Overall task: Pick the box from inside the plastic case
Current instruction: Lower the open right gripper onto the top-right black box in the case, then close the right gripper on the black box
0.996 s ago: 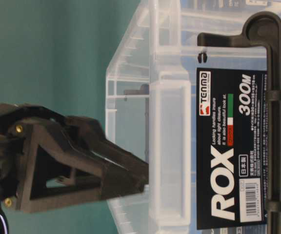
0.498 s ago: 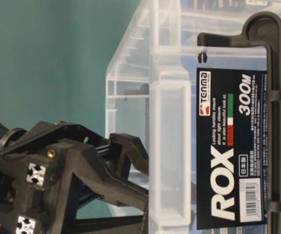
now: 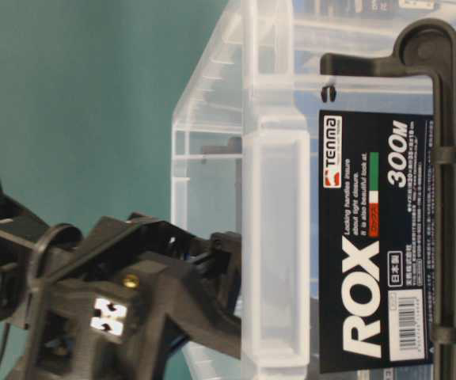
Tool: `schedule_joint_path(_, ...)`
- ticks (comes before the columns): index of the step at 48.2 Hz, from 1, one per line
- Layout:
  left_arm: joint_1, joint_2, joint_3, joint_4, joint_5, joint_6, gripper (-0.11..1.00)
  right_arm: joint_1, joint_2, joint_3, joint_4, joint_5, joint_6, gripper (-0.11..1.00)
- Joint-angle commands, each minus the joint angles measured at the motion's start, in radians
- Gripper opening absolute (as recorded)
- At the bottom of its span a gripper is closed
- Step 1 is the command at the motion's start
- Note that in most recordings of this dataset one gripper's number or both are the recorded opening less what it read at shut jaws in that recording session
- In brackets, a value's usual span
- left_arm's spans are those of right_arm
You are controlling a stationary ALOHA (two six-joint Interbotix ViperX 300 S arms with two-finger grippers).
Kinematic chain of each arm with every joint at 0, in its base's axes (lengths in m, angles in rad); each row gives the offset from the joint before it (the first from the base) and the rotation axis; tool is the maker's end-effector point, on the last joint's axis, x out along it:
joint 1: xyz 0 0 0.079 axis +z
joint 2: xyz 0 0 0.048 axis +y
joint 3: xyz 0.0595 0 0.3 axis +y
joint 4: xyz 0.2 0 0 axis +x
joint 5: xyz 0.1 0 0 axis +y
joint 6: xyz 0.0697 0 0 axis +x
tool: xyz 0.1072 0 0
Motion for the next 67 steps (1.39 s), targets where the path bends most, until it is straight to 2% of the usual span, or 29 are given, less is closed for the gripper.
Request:
schedule_joint_path(1,-0.002,0.006,-0.028,0.002,-0.005,0.000,-0.06,0.017,0.014,0.009,0.005,-0.006,-0.003,1.00)
schedule_joint_path(9,0.000,0.006,-0.021,0.002,-0.003,0.000,-0.06,0.023,0.015,0.037,-0.008,-0.018,-0.002,1.00)
schedule_joint_path(23,0.000,0.006,-0.020,0.002,-0.005,0.000,-0.06,0.008,0.005,0.077,-0.109,-0.072,0.009,1.00)
schedule_joint_path(57,0.003,0.006,-0.017,0.002,-0.005,0.000,-0.06,-0.011,-0.014,0.054,-0.112,-0.069,0.011,0.98)
schedule_joint_path(61,0.003,0.006,-0.018,0.000,-0.005,0.002,-0.06,-0.009,-0.020,0.052,-0.112,-0.067,0.009,0.95)
schedule_joint_path(67,0.006,0.006,-0.017,0.002,-0.003,0.000,-0.06,-0.011,-0.023,0.054,-0.112,-0.057,0.008,0.79)
